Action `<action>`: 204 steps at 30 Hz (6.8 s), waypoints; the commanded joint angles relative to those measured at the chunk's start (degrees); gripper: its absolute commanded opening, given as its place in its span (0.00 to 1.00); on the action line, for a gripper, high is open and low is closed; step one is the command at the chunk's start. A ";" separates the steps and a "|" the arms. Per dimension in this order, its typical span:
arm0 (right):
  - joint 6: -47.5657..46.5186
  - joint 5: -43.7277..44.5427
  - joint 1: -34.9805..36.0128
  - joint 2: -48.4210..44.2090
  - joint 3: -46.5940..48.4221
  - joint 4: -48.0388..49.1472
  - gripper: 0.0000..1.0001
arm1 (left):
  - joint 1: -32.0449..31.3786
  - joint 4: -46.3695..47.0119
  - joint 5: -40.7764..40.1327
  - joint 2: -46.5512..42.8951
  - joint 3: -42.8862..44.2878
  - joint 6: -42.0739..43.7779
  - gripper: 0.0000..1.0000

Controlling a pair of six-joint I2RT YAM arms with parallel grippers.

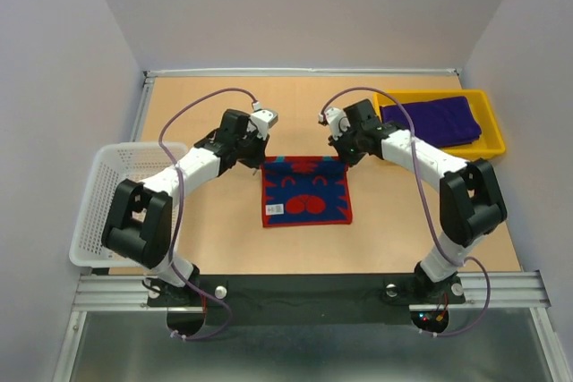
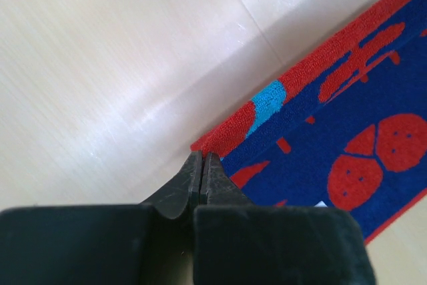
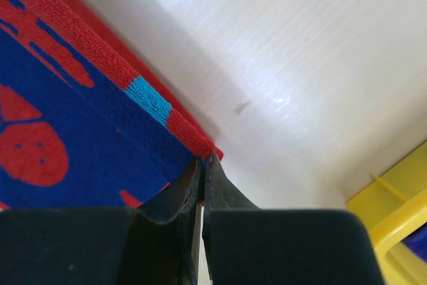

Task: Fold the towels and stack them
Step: Fold the towel, then neatly place the folded towel into the bin

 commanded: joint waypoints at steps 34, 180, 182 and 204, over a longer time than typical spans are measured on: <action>15.63 -11.78 0.28 -12.89 -17.25 -1.50 0.03 | -5.81 -2.06 -0.37 -15.62 -19.31 -26.31 0.00; 48.06 24.00 -2.44 -35.93 -34.93 11.51 0.98 | -38.03 5.77 -36.77 -4.92 0.00 -38.19 0.96; 48.15 24.34 -4.10 -35.57 -34.75 9.76 1.00 | -40.95 0.61 -38.59 0.60 5.88 -36.17 0.95; 47.80 13.36 -17.21 -34.16 -35.89 9.22 1.00 | -54.32 -19.37 -43.61 29.90 34.13 -25.08 0.68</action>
